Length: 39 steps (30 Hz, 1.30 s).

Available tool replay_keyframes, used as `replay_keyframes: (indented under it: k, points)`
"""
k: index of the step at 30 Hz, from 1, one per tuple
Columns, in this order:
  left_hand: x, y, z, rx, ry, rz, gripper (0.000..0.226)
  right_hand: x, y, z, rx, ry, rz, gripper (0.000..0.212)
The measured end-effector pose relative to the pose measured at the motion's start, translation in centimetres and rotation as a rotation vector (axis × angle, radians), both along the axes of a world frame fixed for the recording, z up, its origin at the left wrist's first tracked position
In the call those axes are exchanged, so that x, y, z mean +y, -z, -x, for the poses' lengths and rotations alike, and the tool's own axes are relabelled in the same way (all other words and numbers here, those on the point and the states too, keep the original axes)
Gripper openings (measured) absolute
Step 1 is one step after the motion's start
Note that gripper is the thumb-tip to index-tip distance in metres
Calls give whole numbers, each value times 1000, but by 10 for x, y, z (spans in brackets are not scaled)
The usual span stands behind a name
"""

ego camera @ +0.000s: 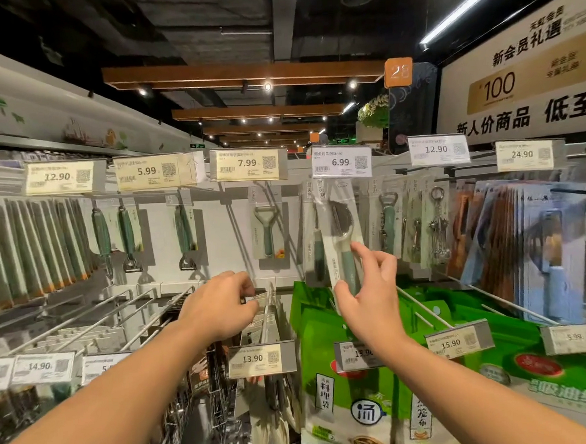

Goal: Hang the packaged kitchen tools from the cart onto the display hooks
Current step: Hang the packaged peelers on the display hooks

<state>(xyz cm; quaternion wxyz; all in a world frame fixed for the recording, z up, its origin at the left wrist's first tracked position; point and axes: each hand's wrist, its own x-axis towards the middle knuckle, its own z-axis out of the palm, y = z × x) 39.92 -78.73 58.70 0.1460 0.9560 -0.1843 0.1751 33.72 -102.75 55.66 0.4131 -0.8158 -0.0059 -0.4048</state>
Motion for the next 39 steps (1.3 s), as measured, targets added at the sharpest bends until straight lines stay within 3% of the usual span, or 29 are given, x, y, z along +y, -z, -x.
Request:
replay_keyframes:
  k: [9,16,22,26,29,34,39]
  points:
    - [2,1,-11,19,-17,-32,23,-6,-28,-50,275,-85,-37,78]
    - [0,3,-14,3,-58,-35,61,-14,-41,-76,352,-46,-53,74]
    - [-3,8,1,14,-135,-15,59,-3,-39,-61,375,-1,-5,75]
    - [-5,5,26,10,-213,-16,58,9,-35,-36,358,59,-28,65]
    - [-2,2,50,24,-280,-6,55,26,-30,-17,328,-60,-82,51]
    - [12,1,93,47,-399,26,66,74,-20,21,435,-339,-318,26]
    - [40,4,152,9,-532,36,61,122,-4,57,535,-562,-277,14]
